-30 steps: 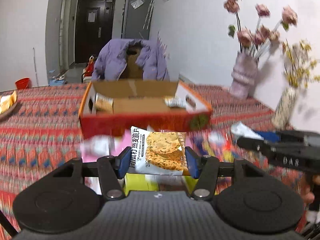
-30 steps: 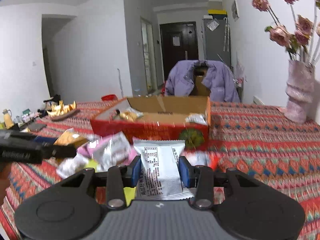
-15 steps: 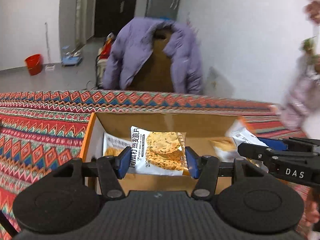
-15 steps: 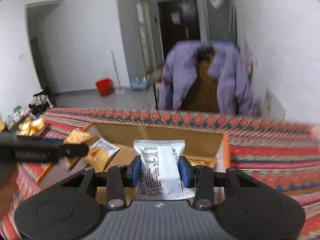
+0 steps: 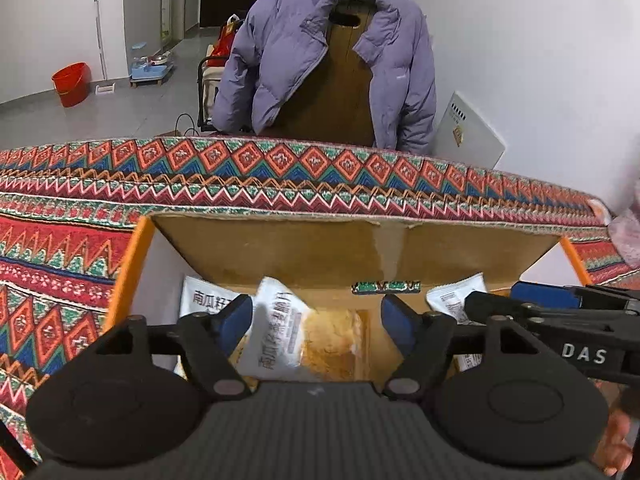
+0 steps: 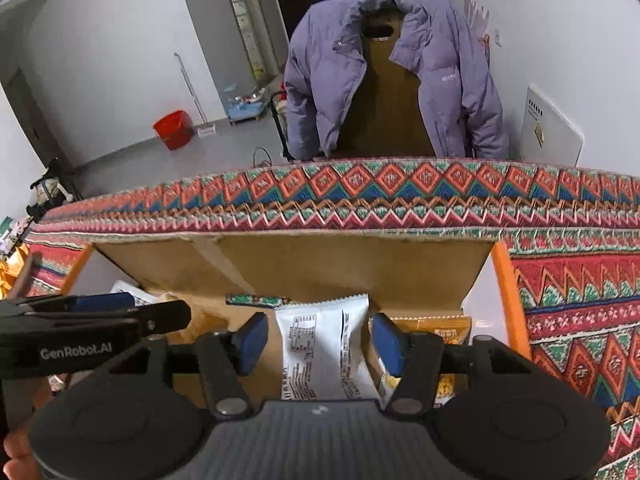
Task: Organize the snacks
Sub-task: 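Carry both packets into the cardboard box and open both tools to release them, then grasp a white printed packet with the left tool while the right tool grasps the orange anime-printed packet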
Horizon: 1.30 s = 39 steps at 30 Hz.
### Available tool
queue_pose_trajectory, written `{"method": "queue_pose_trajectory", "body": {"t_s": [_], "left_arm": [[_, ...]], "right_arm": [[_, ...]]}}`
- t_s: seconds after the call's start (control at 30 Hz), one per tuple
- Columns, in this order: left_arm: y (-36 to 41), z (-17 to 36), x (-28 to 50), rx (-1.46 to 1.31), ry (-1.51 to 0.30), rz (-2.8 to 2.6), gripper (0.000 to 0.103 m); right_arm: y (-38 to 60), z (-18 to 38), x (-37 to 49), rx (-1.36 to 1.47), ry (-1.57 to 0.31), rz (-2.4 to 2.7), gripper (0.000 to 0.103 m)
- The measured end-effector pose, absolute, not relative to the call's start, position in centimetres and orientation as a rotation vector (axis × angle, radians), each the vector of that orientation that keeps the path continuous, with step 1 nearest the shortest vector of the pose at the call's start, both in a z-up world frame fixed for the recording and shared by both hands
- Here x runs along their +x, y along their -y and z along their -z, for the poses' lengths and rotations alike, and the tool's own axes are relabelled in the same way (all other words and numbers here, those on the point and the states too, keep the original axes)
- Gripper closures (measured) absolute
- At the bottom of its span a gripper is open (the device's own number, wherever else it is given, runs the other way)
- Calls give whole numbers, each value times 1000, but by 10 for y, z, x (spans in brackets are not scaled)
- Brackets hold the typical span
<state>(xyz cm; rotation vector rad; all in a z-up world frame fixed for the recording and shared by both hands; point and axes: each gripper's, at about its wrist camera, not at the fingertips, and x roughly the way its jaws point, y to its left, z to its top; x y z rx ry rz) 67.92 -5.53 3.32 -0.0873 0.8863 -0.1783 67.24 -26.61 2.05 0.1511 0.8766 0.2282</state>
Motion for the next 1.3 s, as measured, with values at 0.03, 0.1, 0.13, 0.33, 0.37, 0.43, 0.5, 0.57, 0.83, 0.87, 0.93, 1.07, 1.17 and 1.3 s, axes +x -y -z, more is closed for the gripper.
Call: {"method": "queue_pose_trajectory", "body": {"t_s": [0.03,0.1,0.13,0.33,0.37,0.43,0.5,0.57,0.83,0.87,0.93,1.07,1.17,1.3], "left_arm": [[52,-38,675,-89,-880,176,30],[46,-51,664,-85,-862,175,28],[45,-58,658,-79,-853,174,28],[24,-108,584,-35,-771,204,22],[19,-117,565,-27,-751,212,21],[11,-132,533,-25,-716,225,21],[1,-146,494,-29,-665,243,17],[-8,-158,453,-30,-606,243,15],[-22,-153,301,-1,-397,229,5],[-24,-147,286,-16,-402,230,5],[-28,-139,259,-49,-410,230,5],[-28,-115,207,-81,-414,187,4],[-26,-96,185,-85,-453,179,4],[-28,-78,173,-93,-516,170,4]], "right_arm": [[271,-27,674,144,-868,-227,44],[276,-43,664,138,-836,-228,44],[279,-50,657,138,-825,-230,43],[296,-102,589,90,-739,-248,32],[299,-110,572,84,-722,-251,31],[307,-123,537,72,-687,-254,27],[312,-134,500,58,-649,-250,23],[317,-143,462,58,-605,-250,22],[317,-141,322,30,-455,-286,13],[316,-137,306,29,-443,-289,12],[312,-127,275,21,-427,-279,10],[298,-100,222,-37,-420,-229,7],[292,-79,193,-35,-444,-195,7],[289,-62,174,-20,-485,-204,7]]}}
